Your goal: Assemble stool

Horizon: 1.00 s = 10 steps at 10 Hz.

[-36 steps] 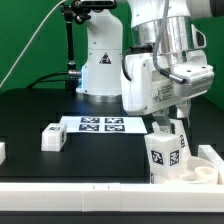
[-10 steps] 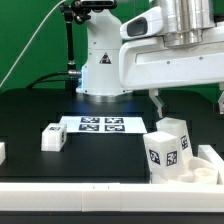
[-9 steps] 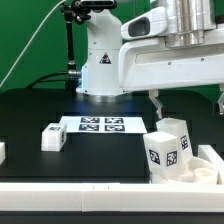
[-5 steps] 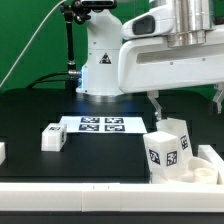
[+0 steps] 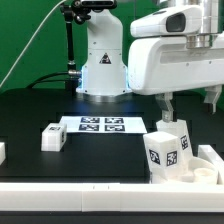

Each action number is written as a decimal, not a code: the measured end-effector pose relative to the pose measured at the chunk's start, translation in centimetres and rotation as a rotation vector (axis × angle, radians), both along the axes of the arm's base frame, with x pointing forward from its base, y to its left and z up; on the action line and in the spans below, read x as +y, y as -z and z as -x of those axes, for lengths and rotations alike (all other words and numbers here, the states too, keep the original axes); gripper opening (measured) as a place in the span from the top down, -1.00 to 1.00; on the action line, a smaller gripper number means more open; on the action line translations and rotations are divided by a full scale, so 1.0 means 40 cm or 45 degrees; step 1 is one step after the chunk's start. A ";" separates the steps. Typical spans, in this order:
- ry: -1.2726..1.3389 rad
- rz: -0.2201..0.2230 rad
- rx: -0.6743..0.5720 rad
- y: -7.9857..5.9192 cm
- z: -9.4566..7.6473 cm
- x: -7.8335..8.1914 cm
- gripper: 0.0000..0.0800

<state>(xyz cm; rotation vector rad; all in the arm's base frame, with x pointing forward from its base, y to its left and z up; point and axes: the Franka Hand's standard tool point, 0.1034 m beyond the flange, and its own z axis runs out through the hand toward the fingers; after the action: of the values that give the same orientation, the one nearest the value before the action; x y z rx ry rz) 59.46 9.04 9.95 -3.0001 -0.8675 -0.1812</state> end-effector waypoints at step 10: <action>-0.049 0.032 0.009 0.050 0.030 -0.034 0.16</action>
Offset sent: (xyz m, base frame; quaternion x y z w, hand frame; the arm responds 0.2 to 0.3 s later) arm -0.0098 0.0029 -0.0111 -0.0002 0.0145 -0.0063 0.9999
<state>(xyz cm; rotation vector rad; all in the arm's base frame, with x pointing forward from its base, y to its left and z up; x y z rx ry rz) 58.26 7.69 7.93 -3.0025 -0.9326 -0.1600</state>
